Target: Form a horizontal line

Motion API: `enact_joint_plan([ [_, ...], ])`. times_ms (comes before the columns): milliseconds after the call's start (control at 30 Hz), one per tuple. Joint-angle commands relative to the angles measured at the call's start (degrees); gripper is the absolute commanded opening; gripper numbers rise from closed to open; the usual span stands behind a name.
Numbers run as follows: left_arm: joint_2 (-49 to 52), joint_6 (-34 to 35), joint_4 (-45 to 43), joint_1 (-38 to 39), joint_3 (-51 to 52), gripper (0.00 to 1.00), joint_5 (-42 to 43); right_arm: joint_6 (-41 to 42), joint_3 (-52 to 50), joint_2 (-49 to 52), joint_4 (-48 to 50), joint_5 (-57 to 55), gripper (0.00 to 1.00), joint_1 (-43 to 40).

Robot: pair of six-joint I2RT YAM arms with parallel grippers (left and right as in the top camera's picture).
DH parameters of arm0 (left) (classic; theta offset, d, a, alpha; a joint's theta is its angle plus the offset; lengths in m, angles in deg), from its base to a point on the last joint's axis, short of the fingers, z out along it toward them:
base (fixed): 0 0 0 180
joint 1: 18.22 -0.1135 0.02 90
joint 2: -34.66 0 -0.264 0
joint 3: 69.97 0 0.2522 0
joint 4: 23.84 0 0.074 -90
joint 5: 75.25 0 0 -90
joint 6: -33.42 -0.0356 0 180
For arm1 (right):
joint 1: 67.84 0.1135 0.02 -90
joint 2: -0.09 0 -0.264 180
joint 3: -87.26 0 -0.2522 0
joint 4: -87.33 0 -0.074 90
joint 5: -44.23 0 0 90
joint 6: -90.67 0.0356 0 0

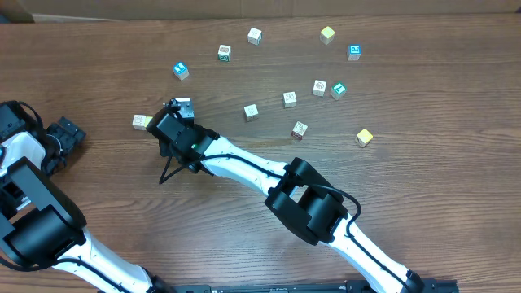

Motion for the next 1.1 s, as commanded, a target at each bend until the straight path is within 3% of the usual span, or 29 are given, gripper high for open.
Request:
enact_joint_plan([
  [0,4.2,0.8,2.3,-1.0,3.4,1.0,-1.7,-0.1,-0.8,0.3,0.3,-1.0,0.04,-0.5],
  [300,4.2,0.8,2.3,-1.0,3.4,1.0,-1.7,-0.1,-0.8,0.3,-3.0,-1.0,0.04,-0.5],
  [1067,4.2,0.8,2.3,-1.0,3.4,1.0,-1.7,-0.3,-0.8,0.3,-1.0,-2.3,0.04,-0.8],
])
